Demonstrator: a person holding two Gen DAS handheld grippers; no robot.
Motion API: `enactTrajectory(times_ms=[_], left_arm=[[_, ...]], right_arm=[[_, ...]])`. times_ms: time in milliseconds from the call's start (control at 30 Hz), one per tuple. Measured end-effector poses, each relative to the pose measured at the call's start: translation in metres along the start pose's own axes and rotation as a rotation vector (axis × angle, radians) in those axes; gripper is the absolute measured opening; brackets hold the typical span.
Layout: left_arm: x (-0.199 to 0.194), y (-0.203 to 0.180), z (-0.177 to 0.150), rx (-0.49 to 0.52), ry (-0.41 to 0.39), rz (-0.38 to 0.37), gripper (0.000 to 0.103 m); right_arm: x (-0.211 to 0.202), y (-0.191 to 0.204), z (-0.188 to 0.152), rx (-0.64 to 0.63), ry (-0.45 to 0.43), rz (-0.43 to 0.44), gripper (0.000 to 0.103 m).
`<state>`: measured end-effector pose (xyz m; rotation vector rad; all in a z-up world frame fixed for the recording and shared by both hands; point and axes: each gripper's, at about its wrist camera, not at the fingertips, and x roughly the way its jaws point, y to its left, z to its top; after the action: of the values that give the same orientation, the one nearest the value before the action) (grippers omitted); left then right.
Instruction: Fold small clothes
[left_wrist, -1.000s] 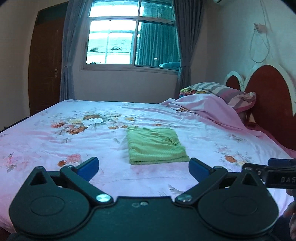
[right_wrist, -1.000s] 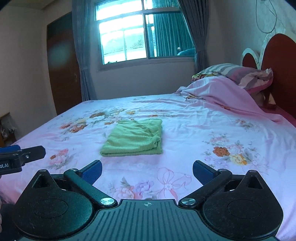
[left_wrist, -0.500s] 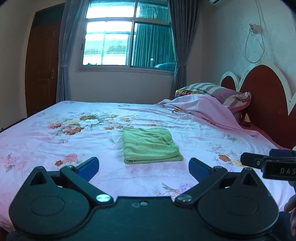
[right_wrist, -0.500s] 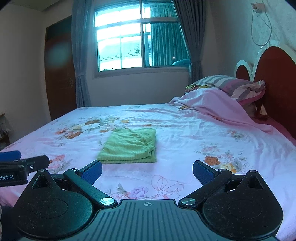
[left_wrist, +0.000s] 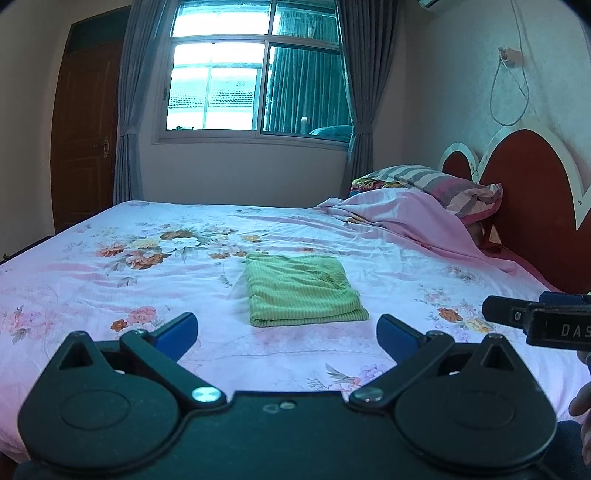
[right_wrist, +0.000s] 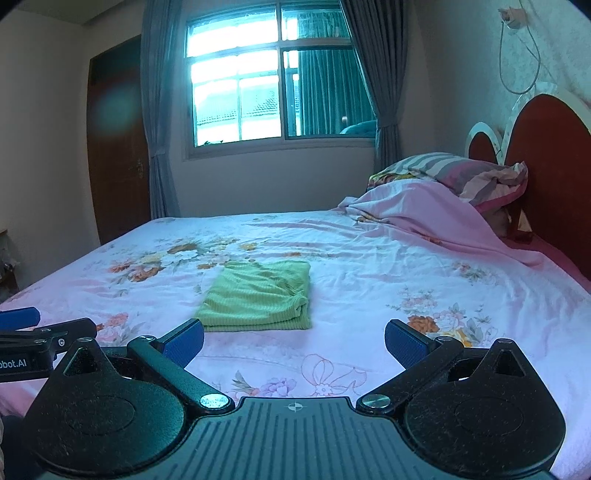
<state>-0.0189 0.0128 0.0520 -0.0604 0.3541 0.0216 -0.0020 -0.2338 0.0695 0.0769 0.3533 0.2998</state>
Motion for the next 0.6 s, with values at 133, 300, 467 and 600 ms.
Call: enactTrajectory(times_ms=[133,300,467,600], left_arm=[[-0.0003,-0.0002,0.0005,-0.001,-0.002,0.0,0.102],[-0.0009,-0.001,0.001,0.006,-0.003,-0.007,0.102],[-0.001,-0.0015,0.0005,0.005,-0.006,-0.007,0.102],[-0.0012,-0.003,0.0001,0.008,-0.007,-0.007,0.102]], right_arm=[[-0.0002,-0.0012,0.0017,-0.005,-0.002,0.001,0.103],[0.0006,-0.0005,0.0027,-0.004,0.001,-0.004,0.103],[0.0001,-0.0009,0.002,-0.005,-0.002,0.001,0.103],[0.0005,-0.0008,0.0017,-0.004,-0.003,0.001,0.103]])
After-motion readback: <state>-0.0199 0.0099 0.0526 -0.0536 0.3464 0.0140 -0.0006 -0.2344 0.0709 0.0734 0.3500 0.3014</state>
